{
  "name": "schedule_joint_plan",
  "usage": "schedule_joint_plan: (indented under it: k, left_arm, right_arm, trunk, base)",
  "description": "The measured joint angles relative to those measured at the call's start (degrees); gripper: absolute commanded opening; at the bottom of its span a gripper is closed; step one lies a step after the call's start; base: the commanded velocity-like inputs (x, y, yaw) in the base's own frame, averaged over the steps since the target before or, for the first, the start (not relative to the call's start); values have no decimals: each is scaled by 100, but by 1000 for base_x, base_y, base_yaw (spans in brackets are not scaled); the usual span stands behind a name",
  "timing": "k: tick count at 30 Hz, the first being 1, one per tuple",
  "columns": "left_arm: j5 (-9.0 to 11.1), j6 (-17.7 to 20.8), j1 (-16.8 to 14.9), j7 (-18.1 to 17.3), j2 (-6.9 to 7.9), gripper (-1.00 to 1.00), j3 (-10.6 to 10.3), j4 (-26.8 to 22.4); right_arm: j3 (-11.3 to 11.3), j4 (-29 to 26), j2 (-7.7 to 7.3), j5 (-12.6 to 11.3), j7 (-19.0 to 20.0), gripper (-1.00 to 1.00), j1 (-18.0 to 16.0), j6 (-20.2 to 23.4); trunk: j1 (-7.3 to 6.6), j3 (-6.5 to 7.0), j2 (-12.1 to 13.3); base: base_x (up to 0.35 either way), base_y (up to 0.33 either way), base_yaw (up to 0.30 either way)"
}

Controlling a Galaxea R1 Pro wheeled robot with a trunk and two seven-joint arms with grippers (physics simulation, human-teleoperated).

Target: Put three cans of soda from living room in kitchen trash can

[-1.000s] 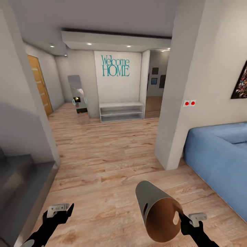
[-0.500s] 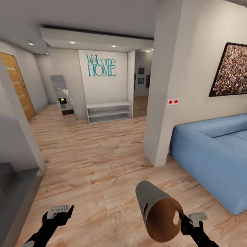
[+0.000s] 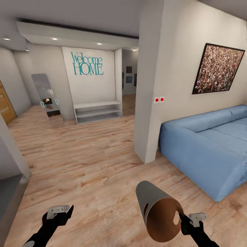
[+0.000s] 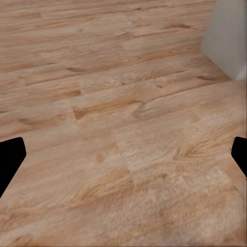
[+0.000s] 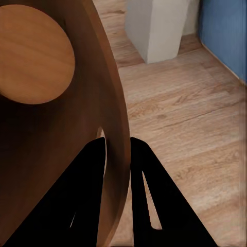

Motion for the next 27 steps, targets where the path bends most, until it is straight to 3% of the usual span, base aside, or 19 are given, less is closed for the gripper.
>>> schedule_joint_plan:
  k: [27]
  left_arm:
    - [0, 0, 0, 0, 0, 100, 0, 0]
  right_arm:
    - [-20, 0, -1, -15, -1, -100, -2, 2]
  trunk:
    - [0, -202, 0]
  base:
    - [12, 5, -142]
